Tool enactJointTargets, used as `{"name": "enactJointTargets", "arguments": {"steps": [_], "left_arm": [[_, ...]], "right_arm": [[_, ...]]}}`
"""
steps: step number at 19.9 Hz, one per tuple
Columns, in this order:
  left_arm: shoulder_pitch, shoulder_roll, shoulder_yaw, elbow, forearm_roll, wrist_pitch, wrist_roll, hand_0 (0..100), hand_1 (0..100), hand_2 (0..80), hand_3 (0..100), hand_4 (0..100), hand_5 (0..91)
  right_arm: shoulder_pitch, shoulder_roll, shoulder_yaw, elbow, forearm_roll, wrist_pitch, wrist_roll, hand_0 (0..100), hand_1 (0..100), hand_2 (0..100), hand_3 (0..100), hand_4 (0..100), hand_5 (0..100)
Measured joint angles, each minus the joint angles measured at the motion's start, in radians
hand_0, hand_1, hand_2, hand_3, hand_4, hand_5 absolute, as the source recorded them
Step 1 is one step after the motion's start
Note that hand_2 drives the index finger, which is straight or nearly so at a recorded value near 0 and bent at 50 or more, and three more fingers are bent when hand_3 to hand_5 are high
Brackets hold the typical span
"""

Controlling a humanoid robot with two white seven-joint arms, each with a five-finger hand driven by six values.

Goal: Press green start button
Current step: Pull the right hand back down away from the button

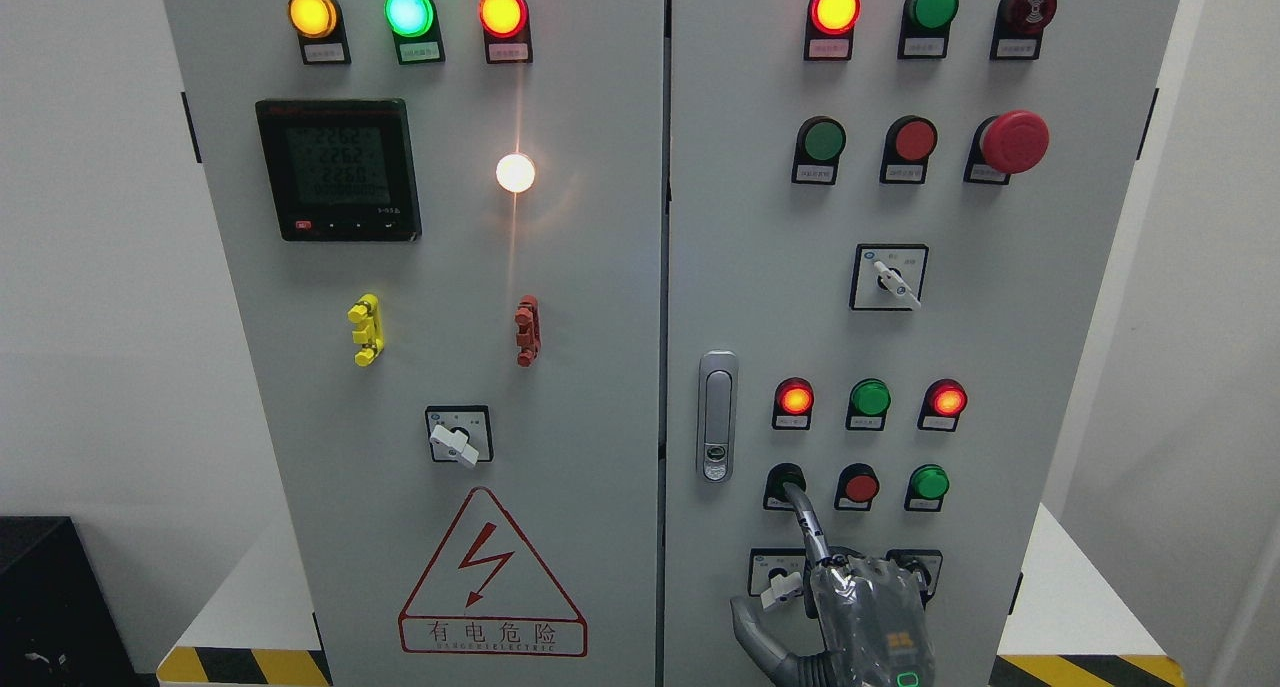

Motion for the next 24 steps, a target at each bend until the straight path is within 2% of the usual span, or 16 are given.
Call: {"name": "enactJointTargets", "arguments": {"steps": [8, 13, 17, 20, 23, 24], "left_arm": [[0.0, 0.0, 0.0, 0.0, 0.0, 0.0, 0.0, 12, 56, 0.0, 0, 0, 0.0], [0.0, 0.0, 0.0, 0.0, 0.0, 0.0, 0.0, 12, 56, 0.0, 0, 0, 0.0], [0.0, 0.0, 0.0, 0.0, 0.0, 0.0, 0.0, 12, 56, 0.0, 0, 0, 0.0], [0.0, 0.0, 0.0, 0.0, 0.0, 0.0, 0.0, 12, 56, 0.0, 0, 0, 0.0], [0.0, 0.0, 0.0, 0.0, 0.0, 0.0, 0.0, 12, 56, 0.0, 0, 0, 0.0], [0.0, 0.0, 0.0, 0.0, 0.0, 0.0, 0.0, 12, 56, 0.0, 0, 0, 0.0]], "right_arm": [[0.032, 0.003, 0.0, -0.058, -0.029, -0.032, 0.01, 38, 38, 0, 94, 87, 98], [0.081, 0.003, -0.001, -0.11, -0.086, -0.037, 0.027, 43, 40, 3, 88, 83, 89], [0.124, 0.003, -0.01, -0.153, -0.189, -0.06, 0.045, 42, 40, 0, 78, 77, 81], [0.154, 0.003, -0.02, -0.176, -0.268, -0.11, 0.054, 41, 38, 0, 74, 72, 75], [0.178, 0.003, -0.028, -0.198, -0.346, -0.143, 0.065, 34, 35, 0, 62, 62, 64], [0.187, 0.002, -0.031, -0.207, -0.375, -0.149, 0.078, 28, 33, 0, 54, 54, 57]]}}
